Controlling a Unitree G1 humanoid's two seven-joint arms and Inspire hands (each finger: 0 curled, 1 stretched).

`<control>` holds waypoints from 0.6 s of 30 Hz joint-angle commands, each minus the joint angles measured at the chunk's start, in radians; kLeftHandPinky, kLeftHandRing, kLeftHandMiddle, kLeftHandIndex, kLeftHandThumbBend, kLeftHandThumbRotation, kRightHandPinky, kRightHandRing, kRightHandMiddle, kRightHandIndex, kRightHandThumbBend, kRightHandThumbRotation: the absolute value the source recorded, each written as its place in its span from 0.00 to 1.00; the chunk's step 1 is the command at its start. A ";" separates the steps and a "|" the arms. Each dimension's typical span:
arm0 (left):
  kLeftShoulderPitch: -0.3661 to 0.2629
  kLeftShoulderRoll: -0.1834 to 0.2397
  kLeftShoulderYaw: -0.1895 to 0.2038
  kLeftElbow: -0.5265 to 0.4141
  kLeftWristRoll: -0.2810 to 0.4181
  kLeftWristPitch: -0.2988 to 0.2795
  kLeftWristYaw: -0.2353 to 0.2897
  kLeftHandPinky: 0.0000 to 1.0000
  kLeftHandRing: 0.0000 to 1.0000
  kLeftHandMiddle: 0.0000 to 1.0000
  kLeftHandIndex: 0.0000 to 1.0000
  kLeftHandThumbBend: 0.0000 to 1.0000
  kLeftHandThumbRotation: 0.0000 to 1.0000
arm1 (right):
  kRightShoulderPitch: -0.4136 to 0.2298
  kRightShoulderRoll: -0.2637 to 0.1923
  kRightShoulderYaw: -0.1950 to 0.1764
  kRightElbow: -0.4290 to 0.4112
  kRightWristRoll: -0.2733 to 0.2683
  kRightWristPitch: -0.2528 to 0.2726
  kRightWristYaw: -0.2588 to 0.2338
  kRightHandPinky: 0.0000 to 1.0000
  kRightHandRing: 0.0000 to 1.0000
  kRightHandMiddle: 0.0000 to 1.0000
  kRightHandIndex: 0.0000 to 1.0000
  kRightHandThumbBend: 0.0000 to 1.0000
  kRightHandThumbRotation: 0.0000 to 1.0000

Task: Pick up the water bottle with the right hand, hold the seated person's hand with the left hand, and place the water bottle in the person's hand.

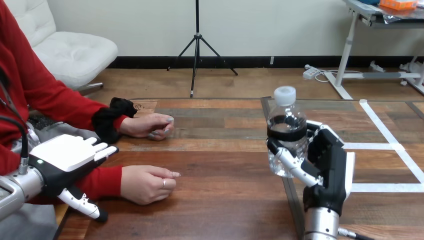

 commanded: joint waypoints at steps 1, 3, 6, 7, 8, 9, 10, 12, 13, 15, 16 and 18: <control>-0.042 0.004 -0.015 0.026 -0.011 0.038 0.030 0.90 0.98 0.96 0.99 1.00 0.66 | -0.051 -0.015 0.003 -0.085 -0.018 -0.046 -0.009 0.35 0.41 0.47 0.47 0.78 0.00; -0.034 -0.002 -0.008 0.032 -0.022 0.040 0.056 0.89 0.97 0.96 0.98 1.00 0.63 | -0.047 -0.013 0.003 -0.097 -0.020 -0.045 -0.012 0.35 0.41 0.47 0.47 0.78 0.00; -0.028 -0.011 -0.005 0.038 -0.033 0.060 0.047 0.87 0.96 0.95 0.97 1.00 0.59 | -0.041 -0.010 0.004 -0.112 -0.017 -0.042 -0.007 0.35 0.41 0.47 0.47 0.78 0.00; -0.028 -0.013 -0.006 0.039 -0.035 0.065 0.041 0.86 0.96 0.95 0.97 1.00 0.57 | -0.039 -0.010 0.004 -0.115 -0.016 -0.041 -0.006 0.35 0.41 0.47 0.47 0.77 0.00; -0.022 -0.016 -0.001 0.041 -0.041 0.067 0.055 0.86 0.95 0.95 0.97 1.00 0.56 | -0.038 -0.009 0.004 -0.117 -0.013 -0.044 -0.002 0.35 0.41 0.47 0.47 0.77 0.00; -0.017 -0.018 0.002 0.042 -0.046 0.067 0.068 0.84 0.94 0.94 0.96 1.00 0.53 | -0.038 -0.009 0.004 -0.119 -0.011 -0.047 0.000 0.34 0.40 0.47 0.47 0.77 0.00; -0.014 -0.019 0.003 0.042 -0.050 0.067 0.077 0.84 0.93 0.93 0.96 1.00 0.51 | -0.037 -0.009 0.004 -0.120 -0.009 -0.048 0.002 0.34 0.40 0.47 0.47 0.77 0.00; -0.005 -0.027 0.009 0.044 -0.062 0.071 0.092 0.82 0.92 0.92 0.95 1.00 0.48 | -0.035 -0.008 0.004 -0.126 -0.014 -0.052 -0.001 0.34 0.40 0.47 0.47 0.77 0.00; -0.003 -0.029 0.008 0.045 -0.066 0.073 0.096 0.81 0.91 0.92 0.94 1.00 0.47 | -0.034 -0.008 0.004 -0.128 -0.016 -0.053 -0.003 0.34 0.40 0.47 0.47 0.77 0.00; 0.004 -0.038 0.016 0.051 -0.086 0.080 0.093 0.80 0.89 0.91 0.93 1.00 0.44 | -0.032 -0.006 0.005 -0.134 -0.014 -0.052 -0.001 0.34 0.40 0.47 0.47 0.77 0.00; 0.005 -0.041 0.016 0.053 -0.092 0.082 0.092 0.79 0.88 0.90 0.93 1.00 0.42 | -0.031 -0.006 0.004 -0.136 -0.013 -0.052 0.000 0.34 0.40 0.47 0.47 0.77 0.00; 0.014 -0.047 0.017 0.054 -0.102 0.081 0.121 0.77 0.85 0.89 0.91 1.00 0.39 | -0.028 -0.004 0.005 -0.143 -0.011 -0.053 0.001 0.33 0.39 0.47 0.46 0.77 0.00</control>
